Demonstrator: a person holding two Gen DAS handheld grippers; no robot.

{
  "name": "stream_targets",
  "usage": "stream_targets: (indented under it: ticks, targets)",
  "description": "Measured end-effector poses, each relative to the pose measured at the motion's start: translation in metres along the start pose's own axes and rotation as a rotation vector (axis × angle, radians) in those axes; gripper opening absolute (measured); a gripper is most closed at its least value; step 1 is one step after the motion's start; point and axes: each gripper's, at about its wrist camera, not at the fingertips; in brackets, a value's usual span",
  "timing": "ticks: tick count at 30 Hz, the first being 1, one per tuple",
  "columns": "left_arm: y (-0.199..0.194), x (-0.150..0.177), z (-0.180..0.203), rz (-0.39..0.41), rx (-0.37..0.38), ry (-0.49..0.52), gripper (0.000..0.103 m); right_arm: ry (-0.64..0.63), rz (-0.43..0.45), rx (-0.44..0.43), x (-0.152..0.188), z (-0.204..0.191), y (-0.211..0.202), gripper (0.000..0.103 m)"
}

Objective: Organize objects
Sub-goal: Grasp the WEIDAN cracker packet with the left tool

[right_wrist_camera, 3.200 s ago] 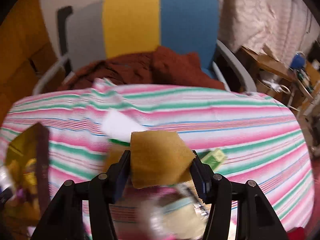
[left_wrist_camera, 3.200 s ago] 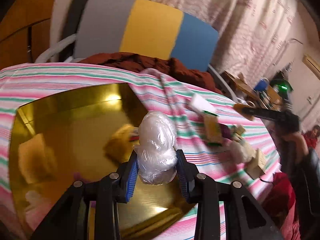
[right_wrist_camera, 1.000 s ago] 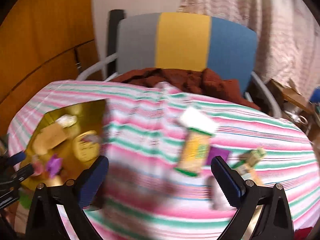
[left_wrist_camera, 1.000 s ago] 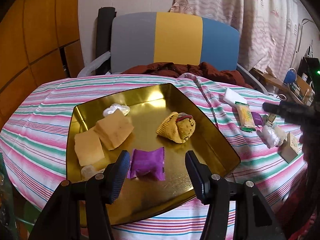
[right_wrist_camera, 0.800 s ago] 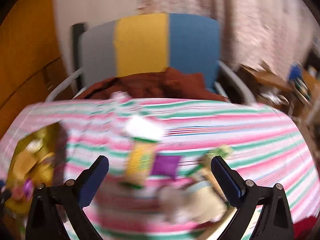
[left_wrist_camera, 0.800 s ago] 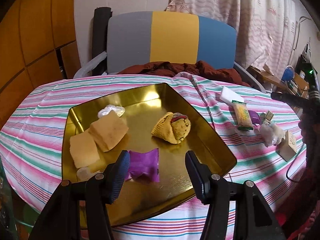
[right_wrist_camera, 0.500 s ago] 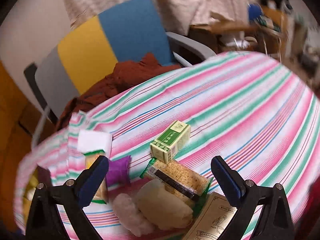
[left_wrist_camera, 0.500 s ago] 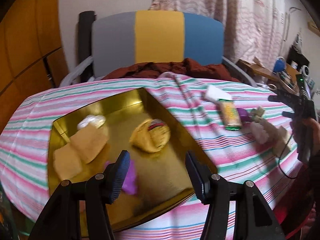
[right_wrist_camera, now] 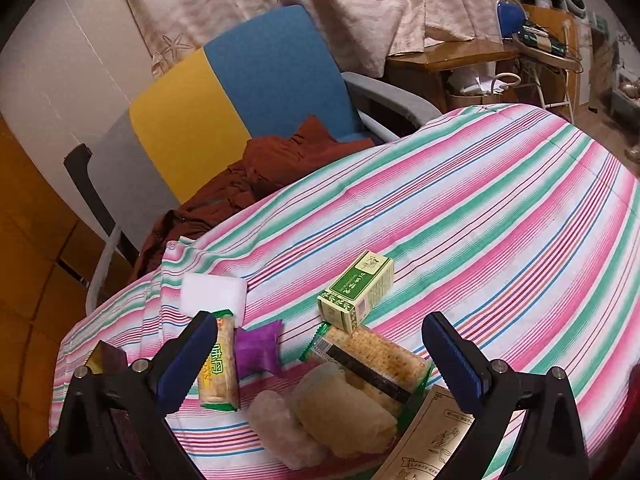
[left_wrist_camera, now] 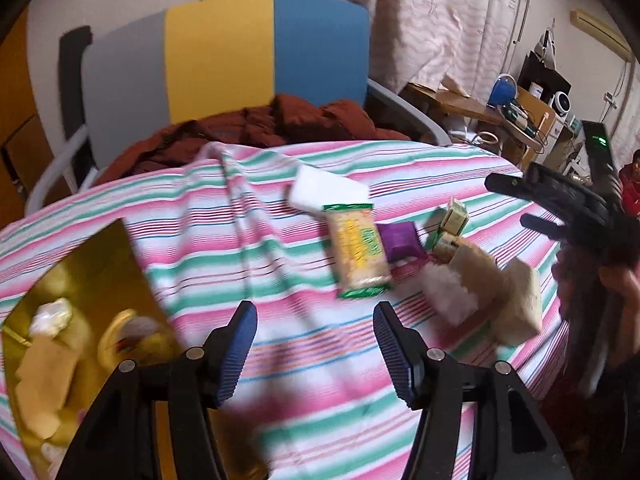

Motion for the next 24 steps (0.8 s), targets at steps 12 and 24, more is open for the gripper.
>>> stream_targets:
  ticks: [12,24]
  targets:
    - [0.085,-0.038,0.034,-0.092,-0.034,0.064,0.076,0.015,-0.02,-0.044,-0.001,0.001,0.001,0.103]
    - [0.148,-0.053,0.027,-0.181,-0.006,-0.039,0.049,0.014,-0.031,-0.052,-0.001,0.002,0.003,0.103]
Point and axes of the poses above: each gripper's, at about its wrist camera, not at the fingertips, and y roughly the way its jaws point, z to its right, x to its underside, and after that the axes turned 2 degrees about -z, right-handed
